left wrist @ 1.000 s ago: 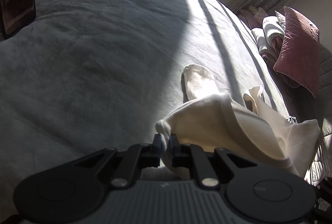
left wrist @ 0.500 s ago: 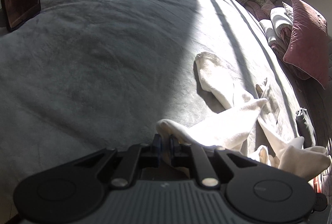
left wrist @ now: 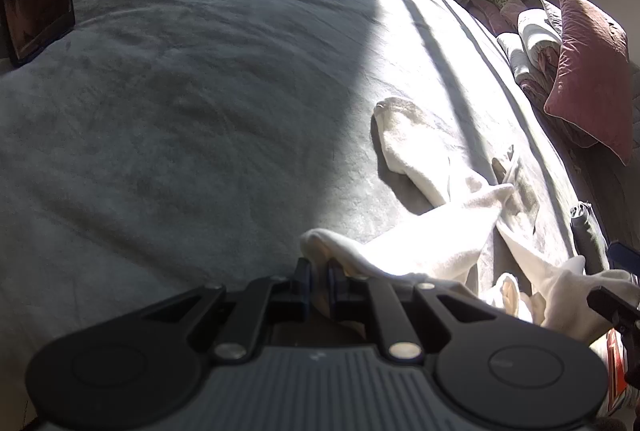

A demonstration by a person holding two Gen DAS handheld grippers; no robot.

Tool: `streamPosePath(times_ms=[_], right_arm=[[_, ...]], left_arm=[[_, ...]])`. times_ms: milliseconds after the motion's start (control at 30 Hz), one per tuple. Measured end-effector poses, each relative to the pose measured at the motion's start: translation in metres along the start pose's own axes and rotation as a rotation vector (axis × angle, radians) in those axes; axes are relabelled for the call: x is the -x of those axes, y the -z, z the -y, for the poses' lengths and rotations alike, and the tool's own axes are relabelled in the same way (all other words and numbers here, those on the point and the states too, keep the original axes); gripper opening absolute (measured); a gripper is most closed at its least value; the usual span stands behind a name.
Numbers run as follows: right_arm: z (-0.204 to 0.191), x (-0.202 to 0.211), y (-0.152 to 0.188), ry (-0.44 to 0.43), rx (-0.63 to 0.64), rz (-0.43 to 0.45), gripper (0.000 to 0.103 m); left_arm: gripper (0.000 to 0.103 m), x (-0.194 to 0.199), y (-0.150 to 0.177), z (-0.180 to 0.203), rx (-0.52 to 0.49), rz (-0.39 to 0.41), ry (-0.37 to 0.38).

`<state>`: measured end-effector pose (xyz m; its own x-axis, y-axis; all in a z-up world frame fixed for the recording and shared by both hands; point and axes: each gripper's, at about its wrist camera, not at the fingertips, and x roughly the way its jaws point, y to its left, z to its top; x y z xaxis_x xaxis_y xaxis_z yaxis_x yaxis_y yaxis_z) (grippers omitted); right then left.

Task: Fold clothes

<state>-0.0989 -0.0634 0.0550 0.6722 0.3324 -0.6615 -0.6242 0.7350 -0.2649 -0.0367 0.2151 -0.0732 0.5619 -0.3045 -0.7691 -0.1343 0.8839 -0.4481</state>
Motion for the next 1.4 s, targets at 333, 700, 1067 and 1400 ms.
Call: streamPosePath(times_ms=[333, 700, 1067, 1400], right_arm=[[0.038, 0.015, 0.047, 0.065, -0.232, -0.082, 0.006], [0.051, 0.015, 0.127, 0.028, -0.492, -0.227, 0.005], [0.041, 0.029, 0.097, 0.005, -0.350, -0.247, 0.019], [0.044, 0.017, 0.034, -0.103, -0.286, -0.066, 0.059]], left_arm=[[0.009, 0.001, 0.004, -0.002, -0.013, -0.001, 0.003], [0.009, -0.001, 0.005, 0.003, -0.043, -0.003, -0.016], [0.009, -0.001, 0.005, 0.000, -0.058, -0.012, 0.002], [0.010, -0.002, 0.005, 0.001, -0.072, -0.010, 0.000]])
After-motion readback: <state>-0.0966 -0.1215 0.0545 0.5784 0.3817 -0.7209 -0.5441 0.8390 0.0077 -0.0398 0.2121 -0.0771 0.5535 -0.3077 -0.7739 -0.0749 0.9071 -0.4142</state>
